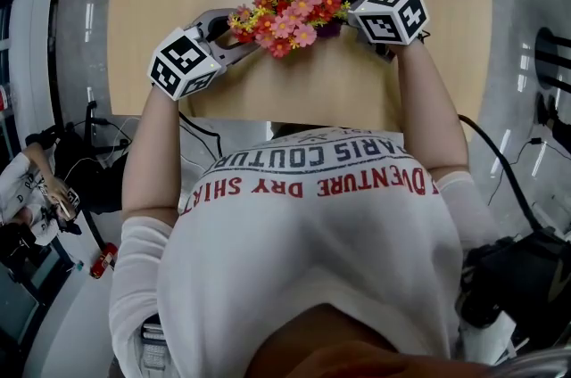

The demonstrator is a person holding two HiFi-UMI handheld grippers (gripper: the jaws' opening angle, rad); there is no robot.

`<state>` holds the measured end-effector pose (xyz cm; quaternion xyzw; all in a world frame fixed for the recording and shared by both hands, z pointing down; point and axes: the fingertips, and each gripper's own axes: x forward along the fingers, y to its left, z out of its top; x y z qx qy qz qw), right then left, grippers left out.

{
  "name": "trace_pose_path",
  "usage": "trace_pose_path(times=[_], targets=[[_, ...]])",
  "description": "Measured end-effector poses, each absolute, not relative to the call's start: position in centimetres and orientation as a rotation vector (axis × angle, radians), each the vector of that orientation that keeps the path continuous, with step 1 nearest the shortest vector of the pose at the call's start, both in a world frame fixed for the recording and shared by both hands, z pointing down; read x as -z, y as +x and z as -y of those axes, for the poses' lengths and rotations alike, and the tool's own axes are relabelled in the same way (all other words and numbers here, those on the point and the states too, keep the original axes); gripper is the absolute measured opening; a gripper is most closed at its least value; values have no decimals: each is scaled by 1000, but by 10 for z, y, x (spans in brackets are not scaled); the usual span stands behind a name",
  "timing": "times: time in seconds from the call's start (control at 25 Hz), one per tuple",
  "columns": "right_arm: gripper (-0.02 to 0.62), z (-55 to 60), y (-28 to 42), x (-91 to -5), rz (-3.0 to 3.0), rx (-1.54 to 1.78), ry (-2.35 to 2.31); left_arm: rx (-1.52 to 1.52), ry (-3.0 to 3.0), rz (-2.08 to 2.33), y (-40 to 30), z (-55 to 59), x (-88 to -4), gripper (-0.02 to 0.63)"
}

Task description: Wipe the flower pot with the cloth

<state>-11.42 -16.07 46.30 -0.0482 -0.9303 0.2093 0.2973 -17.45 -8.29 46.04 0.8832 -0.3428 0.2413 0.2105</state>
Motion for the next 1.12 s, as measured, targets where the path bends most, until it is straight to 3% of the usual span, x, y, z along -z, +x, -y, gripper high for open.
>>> trace_pose_path(times=[0.28,0.64,1.12], targets=[[66,180,-115,-444,2545,-589,-71,-566,2387,1152,-192,78,-442,195],[66,180,-133,-441,2582,-611,-83,-223,2198,1405,-170,56,-449,195],[64,164,-133,-441,2574,-689,-116,-144,2204,1299,-155,65,-449,195]])
